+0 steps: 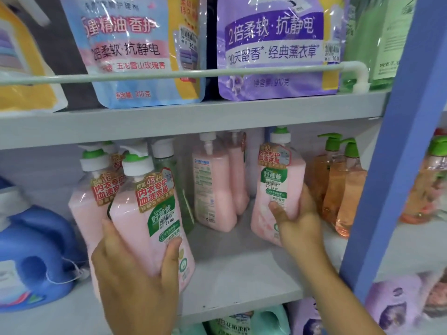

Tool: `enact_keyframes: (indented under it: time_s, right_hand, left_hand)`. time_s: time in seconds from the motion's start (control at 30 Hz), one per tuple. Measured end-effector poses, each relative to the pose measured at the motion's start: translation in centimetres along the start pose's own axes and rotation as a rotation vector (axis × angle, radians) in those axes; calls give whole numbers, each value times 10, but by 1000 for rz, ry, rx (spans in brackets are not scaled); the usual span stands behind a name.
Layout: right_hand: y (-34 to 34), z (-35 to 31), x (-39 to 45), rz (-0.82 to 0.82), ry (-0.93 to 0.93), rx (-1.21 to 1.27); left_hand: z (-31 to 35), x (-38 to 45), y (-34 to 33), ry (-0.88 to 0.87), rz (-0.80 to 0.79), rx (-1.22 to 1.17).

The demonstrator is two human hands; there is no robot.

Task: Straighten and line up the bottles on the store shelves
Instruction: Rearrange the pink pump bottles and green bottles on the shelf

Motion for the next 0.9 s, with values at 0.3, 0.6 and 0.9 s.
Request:
enact_keyframes:
  time_s: [0.3, 0.6, 0.9]
  right_hand:
    - [-22, -23, -25, -533, -113, 209]
    - [-57, -47, -27, -781, -59, 224]
    - [-69, -19, 86, 1, -229, 165]
  left_hand:
    - [8, -3, 2, -354, 132, -30]
    - [24, -44, -17, -737, -258, -205]
    - [11, -36, -37, -580, -278, -179]
Point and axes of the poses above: each hand's wrist, its own x-axis towards the middle knuckle, its own y-axis out of the back of the hand, z = x × y, the point moved 2 cm from there along x, towards the middle knuckle, and after that the axes turned 13 degrees about y, right-handed, at the moved point
